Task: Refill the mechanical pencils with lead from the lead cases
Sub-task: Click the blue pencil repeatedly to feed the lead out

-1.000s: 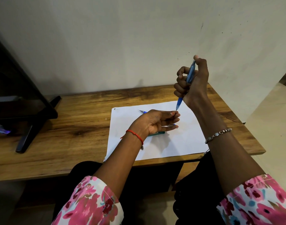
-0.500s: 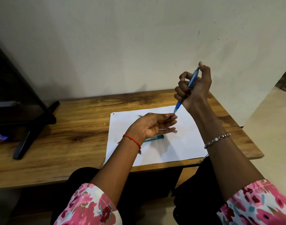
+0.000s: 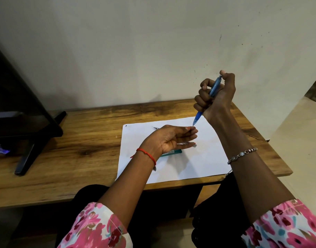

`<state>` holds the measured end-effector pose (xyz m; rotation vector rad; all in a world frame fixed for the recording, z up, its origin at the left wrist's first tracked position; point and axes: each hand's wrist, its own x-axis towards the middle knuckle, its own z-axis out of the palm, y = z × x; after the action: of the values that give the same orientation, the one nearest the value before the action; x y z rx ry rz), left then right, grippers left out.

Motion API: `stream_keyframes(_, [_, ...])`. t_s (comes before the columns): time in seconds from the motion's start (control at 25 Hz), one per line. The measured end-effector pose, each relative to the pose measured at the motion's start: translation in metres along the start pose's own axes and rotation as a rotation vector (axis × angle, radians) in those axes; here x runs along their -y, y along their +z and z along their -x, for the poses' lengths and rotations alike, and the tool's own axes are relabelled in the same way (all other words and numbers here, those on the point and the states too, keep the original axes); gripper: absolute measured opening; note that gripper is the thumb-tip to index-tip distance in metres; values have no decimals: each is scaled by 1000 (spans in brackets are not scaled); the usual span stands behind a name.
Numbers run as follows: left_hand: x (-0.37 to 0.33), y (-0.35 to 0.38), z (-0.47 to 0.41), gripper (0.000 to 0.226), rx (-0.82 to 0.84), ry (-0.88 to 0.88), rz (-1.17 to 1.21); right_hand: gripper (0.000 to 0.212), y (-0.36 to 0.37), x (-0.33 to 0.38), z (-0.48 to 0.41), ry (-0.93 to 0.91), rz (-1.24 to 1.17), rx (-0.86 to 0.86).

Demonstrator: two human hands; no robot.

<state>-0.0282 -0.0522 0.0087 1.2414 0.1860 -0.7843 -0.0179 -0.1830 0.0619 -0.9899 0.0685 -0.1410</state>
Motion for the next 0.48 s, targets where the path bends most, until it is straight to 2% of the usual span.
stream_keyframes(0.2, [0,0,1,16,-3,-7,2,61,-1,-3,0,25,10,3])
stream_keyframes(0.48, [0,0,1,17,-6,-8,4,57,1,-2,0,15,15,-19])
